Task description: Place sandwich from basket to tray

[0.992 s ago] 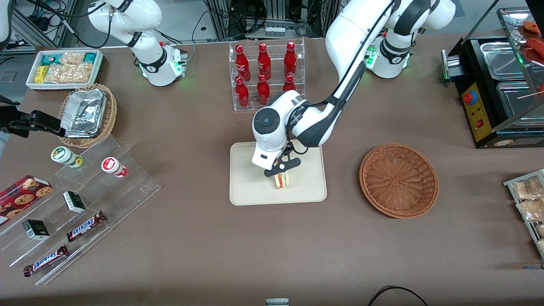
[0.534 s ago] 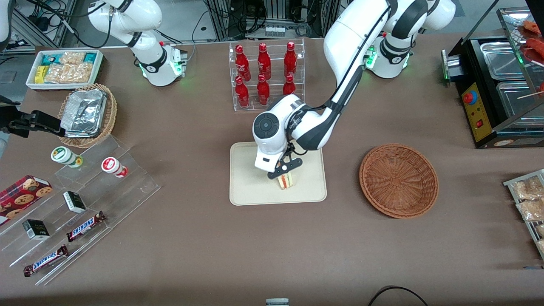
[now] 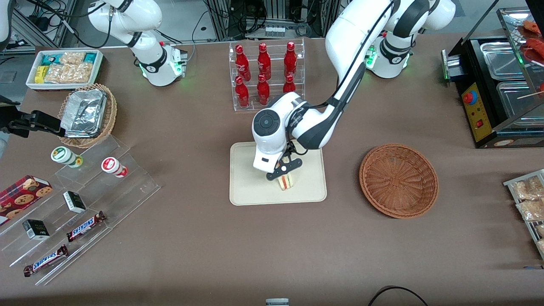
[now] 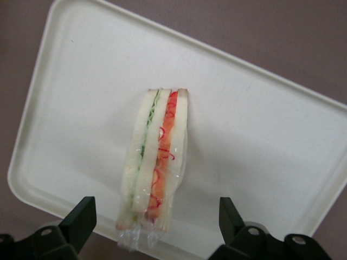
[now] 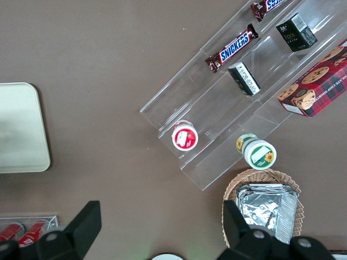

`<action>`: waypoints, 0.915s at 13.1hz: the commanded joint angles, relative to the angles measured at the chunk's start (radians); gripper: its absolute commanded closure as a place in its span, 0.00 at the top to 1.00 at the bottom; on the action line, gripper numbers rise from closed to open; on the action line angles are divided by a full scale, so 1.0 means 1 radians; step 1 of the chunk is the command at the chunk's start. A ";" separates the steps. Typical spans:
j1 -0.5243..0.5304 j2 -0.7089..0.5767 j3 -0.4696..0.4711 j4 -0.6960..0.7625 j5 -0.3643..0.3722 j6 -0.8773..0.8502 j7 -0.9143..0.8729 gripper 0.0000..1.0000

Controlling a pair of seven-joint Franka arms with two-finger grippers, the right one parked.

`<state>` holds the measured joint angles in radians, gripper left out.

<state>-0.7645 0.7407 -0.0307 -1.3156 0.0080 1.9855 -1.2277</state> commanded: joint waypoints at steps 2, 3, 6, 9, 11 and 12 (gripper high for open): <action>0.045 -0.136 0.002 -0.008 0.004 -0.130 0.149 1.00; 0.065 -0.165 0.002 -0.013 0.006 -0.160 0.175 1.00; 0.161 -0.247 0.011 -0.020 0.015 -0.299 0.186 1.00; 0.270 -0.302 0.011 -0.063 0.004 -0.356 0.383 1.00; 0.342 -0.371 0.011 -0.135 0.004 -0.361 0.515 1.00; 0.375 -0.410 0.011 -0.177 0.004 -0.361 0.581 1.00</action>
<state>-0.4358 0.4371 -0.0105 -1.3779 0.0139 1.6301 -0.7453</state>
